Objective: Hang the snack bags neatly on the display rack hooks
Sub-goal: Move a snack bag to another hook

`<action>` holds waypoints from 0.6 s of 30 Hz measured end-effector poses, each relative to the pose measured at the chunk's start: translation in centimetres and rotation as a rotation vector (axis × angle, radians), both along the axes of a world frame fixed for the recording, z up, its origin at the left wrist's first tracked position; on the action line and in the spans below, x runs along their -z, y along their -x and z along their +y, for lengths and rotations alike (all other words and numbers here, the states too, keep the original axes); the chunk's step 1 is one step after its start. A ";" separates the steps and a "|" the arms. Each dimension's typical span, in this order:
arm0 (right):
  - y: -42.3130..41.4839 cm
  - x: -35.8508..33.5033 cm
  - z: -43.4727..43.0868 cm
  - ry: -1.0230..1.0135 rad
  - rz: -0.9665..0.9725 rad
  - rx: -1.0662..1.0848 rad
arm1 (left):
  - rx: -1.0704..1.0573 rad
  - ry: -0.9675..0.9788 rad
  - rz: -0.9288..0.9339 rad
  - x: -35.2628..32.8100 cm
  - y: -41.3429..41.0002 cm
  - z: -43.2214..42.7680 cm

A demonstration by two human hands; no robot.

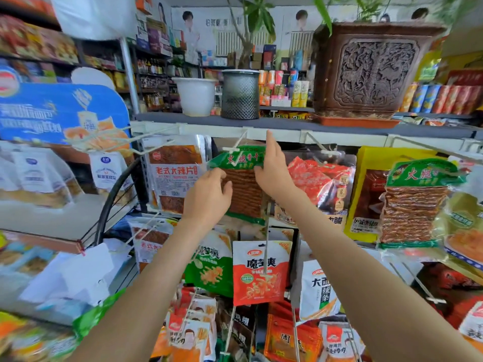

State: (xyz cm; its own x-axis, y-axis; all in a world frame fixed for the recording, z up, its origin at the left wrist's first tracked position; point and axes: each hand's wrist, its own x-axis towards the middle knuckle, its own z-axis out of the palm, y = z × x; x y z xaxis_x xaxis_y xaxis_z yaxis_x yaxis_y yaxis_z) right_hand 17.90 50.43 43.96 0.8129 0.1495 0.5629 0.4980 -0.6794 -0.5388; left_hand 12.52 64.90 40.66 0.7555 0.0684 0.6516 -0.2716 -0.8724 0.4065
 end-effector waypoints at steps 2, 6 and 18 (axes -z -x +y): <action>-0.8 -0.3 0.3 0.078 0.035 0.075 | -0.022 -0.010 -0.020 -0.2 0.3 0.7; -0.7 -0.7 1.3 0.138 -0.129 0.160 | -0.061 -0.001 -0.054 -0.5 0.8 1.8; 3.6 -1.0 1.9 -0.036 -0.307 0.153 | 0.302 0.704 0.305 0.2 1.6 2.8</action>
